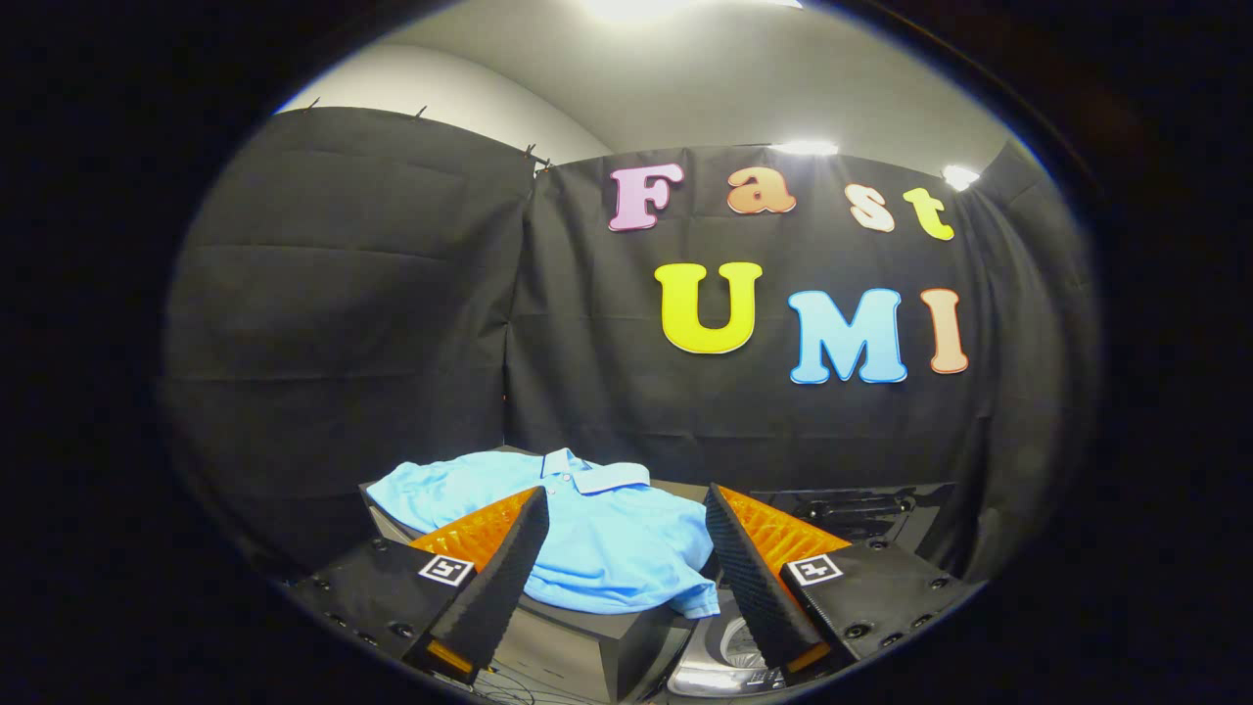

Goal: Put the clothes into the washing machine and then close the washing machine lid.

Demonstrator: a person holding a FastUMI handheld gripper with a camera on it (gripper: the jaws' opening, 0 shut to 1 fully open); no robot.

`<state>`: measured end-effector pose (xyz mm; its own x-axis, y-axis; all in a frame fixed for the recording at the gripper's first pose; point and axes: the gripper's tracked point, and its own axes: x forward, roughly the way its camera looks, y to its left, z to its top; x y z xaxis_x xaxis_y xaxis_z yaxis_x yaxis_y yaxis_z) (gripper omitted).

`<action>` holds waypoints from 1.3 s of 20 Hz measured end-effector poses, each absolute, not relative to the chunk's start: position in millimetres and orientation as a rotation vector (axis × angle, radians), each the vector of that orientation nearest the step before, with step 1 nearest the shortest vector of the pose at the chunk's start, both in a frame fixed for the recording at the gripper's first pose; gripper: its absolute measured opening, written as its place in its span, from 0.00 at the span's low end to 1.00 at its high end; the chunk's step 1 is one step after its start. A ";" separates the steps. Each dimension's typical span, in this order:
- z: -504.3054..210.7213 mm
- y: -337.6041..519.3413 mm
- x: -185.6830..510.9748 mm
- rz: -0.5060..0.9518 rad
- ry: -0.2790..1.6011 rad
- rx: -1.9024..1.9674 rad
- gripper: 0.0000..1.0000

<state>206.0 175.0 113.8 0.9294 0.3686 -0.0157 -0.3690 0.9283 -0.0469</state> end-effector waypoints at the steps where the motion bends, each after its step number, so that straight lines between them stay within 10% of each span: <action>1: 114.4 181.4 211.7 0.389 0.013 -0.055 1.00; 26: 56.9 310.8 318.3 0.622 0.532 -0.080 0.99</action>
<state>318.3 310.8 56.9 0.6836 0.5338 -0.4978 -0.5741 0.8144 0.0847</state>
